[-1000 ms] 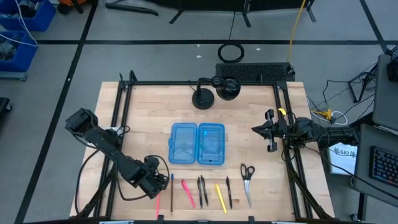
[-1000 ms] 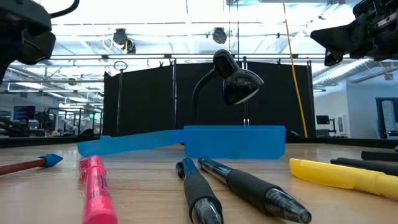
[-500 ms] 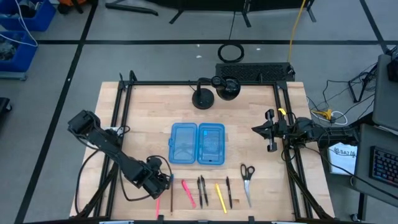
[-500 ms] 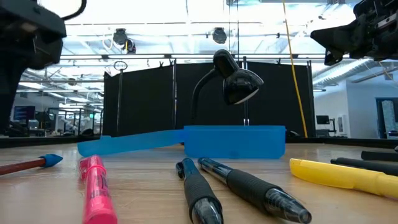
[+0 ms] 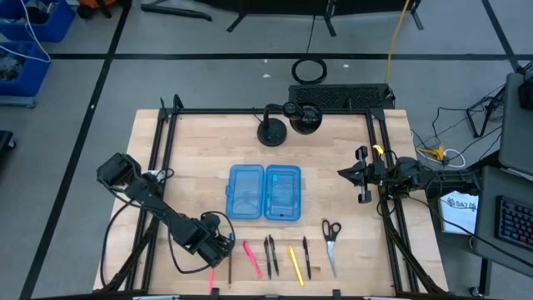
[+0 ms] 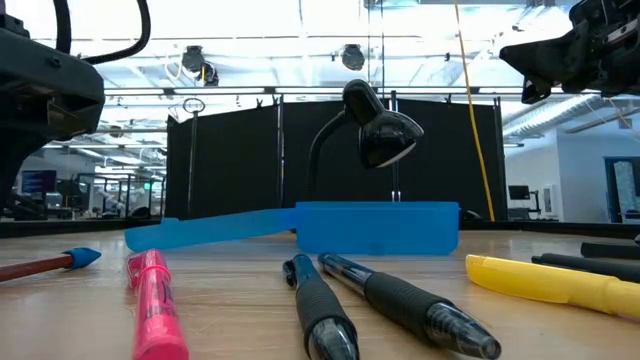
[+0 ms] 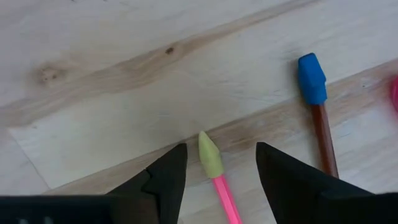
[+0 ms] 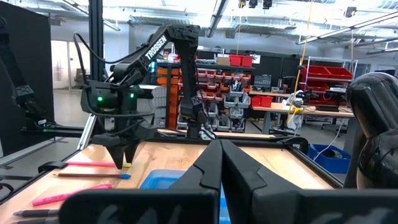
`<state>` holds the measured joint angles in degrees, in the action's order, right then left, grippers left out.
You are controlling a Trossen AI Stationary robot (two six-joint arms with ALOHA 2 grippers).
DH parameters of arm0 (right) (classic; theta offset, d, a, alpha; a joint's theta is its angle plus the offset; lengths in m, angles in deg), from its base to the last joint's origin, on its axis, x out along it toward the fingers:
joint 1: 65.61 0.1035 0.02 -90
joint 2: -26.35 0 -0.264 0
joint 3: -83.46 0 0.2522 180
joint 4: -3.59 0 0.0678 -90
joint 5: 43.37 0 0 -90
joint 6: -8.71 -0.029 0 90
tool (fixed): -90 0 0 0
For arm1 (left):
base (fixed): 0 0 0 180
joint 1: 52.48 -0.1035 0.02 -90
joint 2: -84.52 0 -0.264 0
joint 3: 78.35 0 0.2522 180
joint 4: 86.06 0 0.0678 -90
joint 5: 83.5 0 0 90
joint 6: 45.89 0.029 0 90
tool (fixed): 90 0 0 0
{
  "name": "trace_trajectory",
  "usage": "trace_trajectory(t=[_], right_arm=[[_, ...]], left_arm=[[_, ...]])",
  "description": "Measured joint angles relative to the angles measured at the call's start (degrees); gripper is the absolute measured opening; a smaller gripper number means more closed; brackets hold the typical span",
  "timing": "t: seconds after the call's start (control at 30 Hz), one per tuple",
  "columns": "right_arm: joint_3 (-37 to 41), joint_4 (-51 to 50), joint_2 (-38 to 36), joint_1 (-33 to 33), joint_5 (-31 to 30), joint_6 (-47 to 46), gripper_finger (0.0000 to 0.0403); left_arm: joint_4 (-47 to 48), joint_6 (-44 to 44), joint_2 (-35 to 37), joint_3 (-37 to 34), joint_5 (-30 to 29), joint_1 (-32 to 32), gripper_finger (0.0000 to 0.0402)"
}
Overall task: Pick & place school supplies into a supply box
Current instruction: Put the pink pencil into the blue supply box
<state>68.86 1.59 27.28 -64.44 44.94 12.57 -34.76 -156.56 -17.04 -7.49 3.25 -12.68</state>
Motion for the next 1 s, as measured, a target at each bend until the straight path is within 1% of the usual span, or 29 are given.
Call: trace_trajectory(t=[0.33,0.5,0.67,0.9,1.0], right_arm=[[0.0,0.0,0.0,0.0,0.0,-0.1,0.0000],[0.0,0.0,0.0,0.0,0.0,-0.1,0.0000],[0.0,0.0,0.0,0.0,0.0,-0.1,0.0000],[0.0,-0.4,0.0,0.0,0.0,-0.2,0.0000],[0.0,-0.4,0.0,0.0,0.0,-0.2,0.0000]], left_arm=[[0.1,-0.4,-0.1,-0.2,-0.3,1.2,0.0168],[0.3,-0.4,-0.5,-0.2,0.0,1.6,0.0168],[0.9,-0.1,-2.4,0.0,2.7,1.6,0.0168],[0.4,-0.2,-2.7,0.1,2.7,1.3,0.0166],[0.4,0.5,-2.7,0.0,3.2,0.7,0.0148]])
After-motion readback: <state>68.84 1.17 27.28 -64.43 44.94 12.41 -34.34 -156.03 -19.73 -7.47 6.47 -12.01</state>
